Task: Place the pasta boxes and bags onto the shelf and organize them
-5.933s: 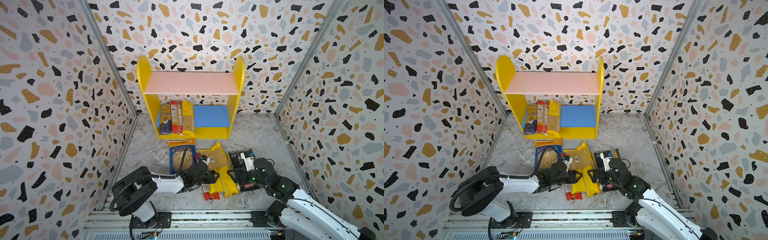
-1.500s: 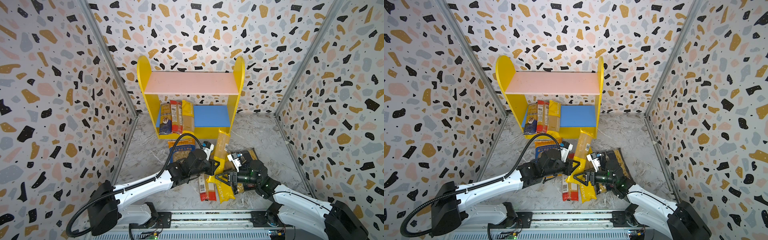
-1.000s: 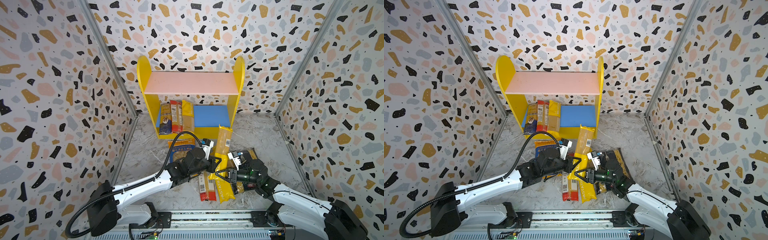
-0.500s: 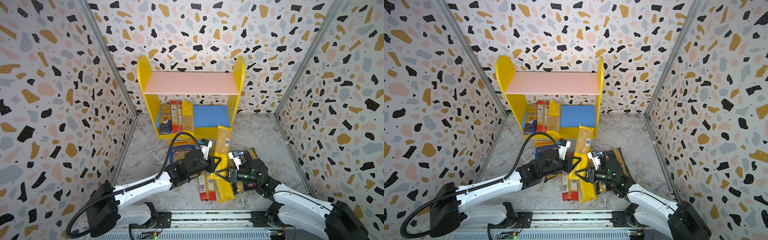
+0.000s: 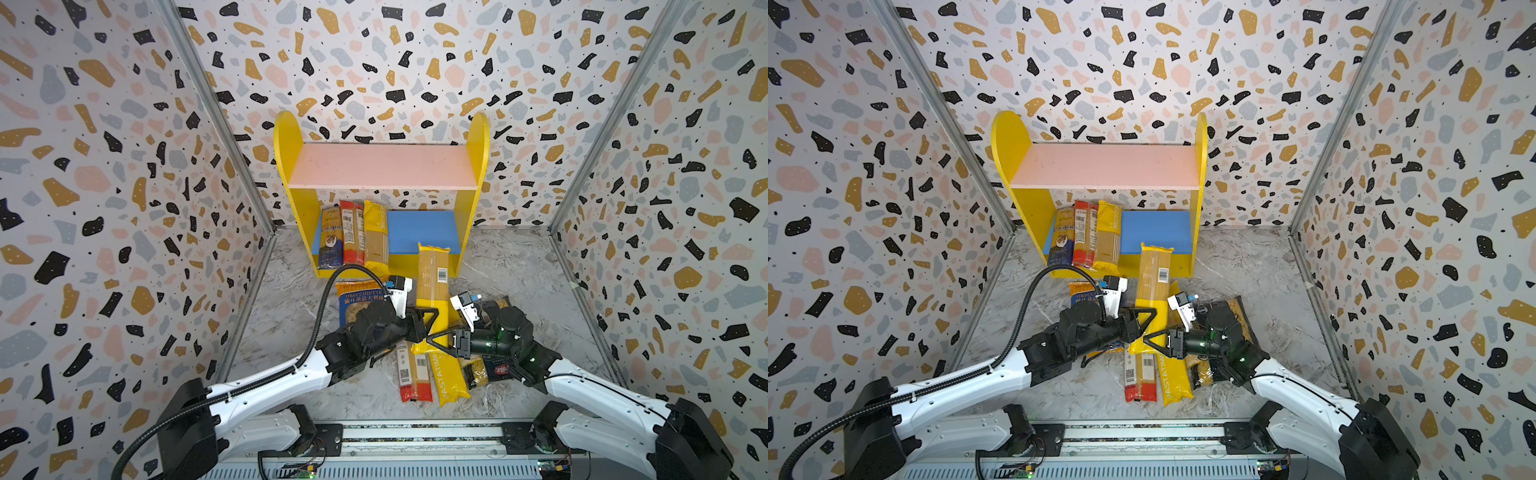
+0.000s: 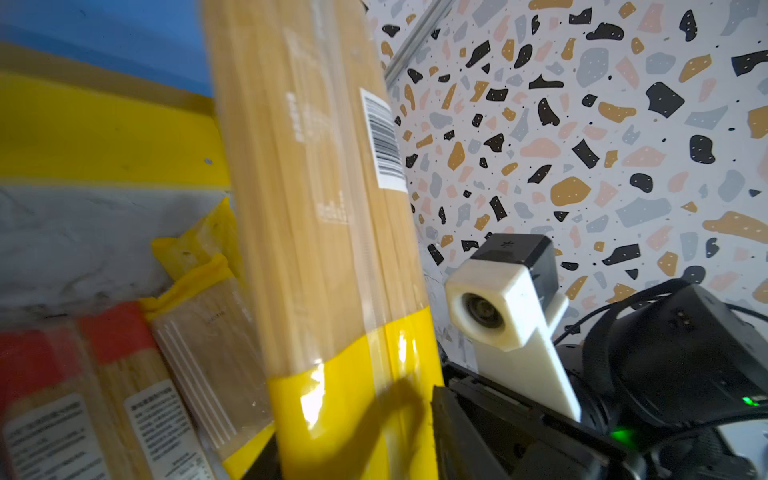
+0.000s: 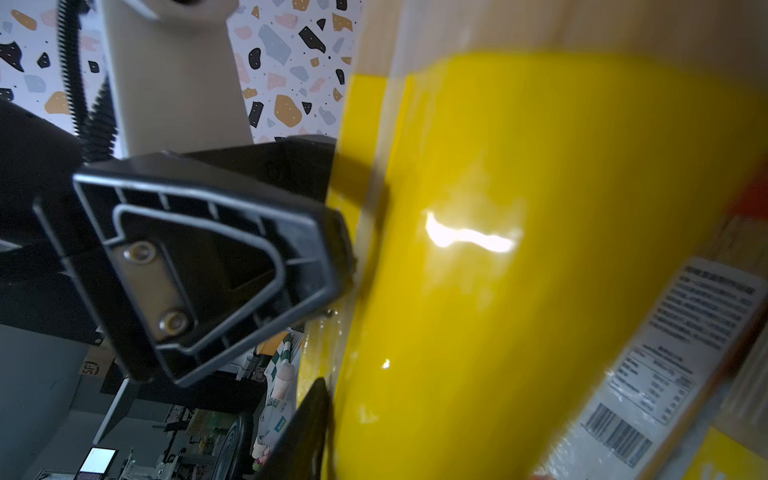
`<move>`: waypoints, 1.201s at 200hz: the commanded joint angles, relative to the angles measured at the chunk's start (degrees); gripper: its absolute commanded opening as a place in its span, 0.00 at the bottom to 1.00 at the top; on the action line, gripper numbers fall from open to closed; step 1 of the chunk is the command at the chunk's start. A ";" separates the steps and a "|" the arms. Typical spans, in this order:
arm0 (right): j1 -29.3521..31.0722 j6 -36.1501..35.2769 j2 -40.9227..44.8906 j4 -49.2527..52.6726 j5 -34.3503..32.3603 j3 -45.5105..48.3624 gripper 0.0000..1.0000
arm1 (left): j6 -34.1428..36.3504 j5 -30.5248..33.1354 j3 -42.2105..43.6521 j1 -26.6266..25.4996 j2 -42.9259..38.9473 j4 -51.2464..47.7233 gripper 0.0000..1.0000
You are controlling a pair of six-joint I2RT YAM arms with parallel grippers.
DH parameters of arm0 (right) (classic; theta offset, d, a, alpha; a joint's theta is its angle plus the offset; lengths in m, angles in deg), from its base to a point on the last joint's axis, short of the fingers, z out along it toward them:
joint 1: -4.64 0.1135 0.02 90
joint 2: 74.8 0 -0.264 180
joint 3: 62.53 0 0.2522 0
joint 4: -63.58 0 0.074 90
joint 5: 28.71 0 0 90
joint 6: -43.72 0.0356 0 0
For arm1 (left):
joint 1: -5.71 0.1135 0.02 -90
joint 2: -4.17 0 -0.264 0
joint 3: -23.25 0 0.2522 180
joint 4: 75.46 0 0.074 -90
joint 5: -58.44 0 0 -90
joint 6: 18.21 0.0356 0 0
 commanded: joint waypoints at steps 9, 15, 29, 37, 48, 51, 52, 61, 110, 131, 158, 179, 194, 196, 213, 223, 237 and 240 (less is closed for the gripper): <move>0.12 -4.34 -1.66 -3.13 1.60 -6.16 0.09 | 1.51 2.35 0.23 1.38 -2.42 1.22 0.60; 0.10 -4.36 -2.27 -3.20 1.67 -6.68 0.09 | 1.68 2.07 0.16 1.87 -2.42 0.90 0.62; -0.21 -4.43 -3.78 -3.40 2.08 -7.89 0.08 | 1.86 1.39 -0.13 3.29 -2.33 0.07 0.63; -0.55 -4.25 -4.82 -4.01 2.60 -8.28 0.07 | 1.87 0.67 -0.05 4.16 -2.50 0.15 0.63; -1.06 -3.29 -6.08 -5.64 3.45 -8.49 0.06 | 1.78 -0.16 0.12 5.55 -2.67 0.36 0.64; -1.25 -2.94 -6.54 -6.15 3.78 -8.52 0.06 | 1.77 -0.49 0.13 5.92 -2.68 0.45 0.64; -1.31 -2.85 -6.61 -6.32 3.88 -8.57 0.05 | 1.77 -0.59 0.13 6.02 -2.69 0.46 0.64; -1.84 -1.47 -7.75 -8.30 4.76 -8.37 0.02 | 1.87 -1.48 -0.02 7.07 -2.67 0.67 0.65; -4.09 4.04 -12.64 -17.02 7.88 -8.25 0.00 | 2.48 -6.82 -2.18 12.54 -0.77 0.61 0.66; -5.78 6.15 -14.53 -19.53 9.50 -9.27 0.00 | 2.57 -8.34 -3.01 14.59 0.06 0.28 0.67; -7.23 9.24 -17.62 -24.27 11.50 -10.43 0.00 | 2.82 -10.36 -4.06 17.02 1.31 0.40 0.69; -7.79 12.26 -21.13 -29.02 12.72 -11.28 0.00 | 2.92 -11.85 -5.12 18.18 3.16 1.04 0.69; -8.25 15.64 -24.02 -34.51 13.61 -11.54 0.00 | 2.92 -13.34 -6.19 18.91 5.05 1.86 0.69; -8.37 16.15 -24.45 -35.68 13.75 -11.52 0.00 | 2.97 -13.52 -6.37 19.02 5.27 1.87 0.69; -9.08 21.38 -28.04 -43.92 14.23 -11.30 0.00 | 3.02 -15.36 -7.70 20.27 7.03 1.69 0.68; -9.50 23.59 -30.05 -47.03 14.61 -11.65 0.00 | 2.85 -16.29 -8.18 20.94 7.53 1.87 0.68; -10.28 25.77 -32.02 -50.41 14.75 -12.23 0.00 | 2.70 -17.23 -8.62 21.62 7.66 2.04 0.68; -10.35 26.07 -32.38 -51.63 14.85 -12.42 0.00 | 2.81 -17.33 -8.70 21.73 7.68 2.00 0.68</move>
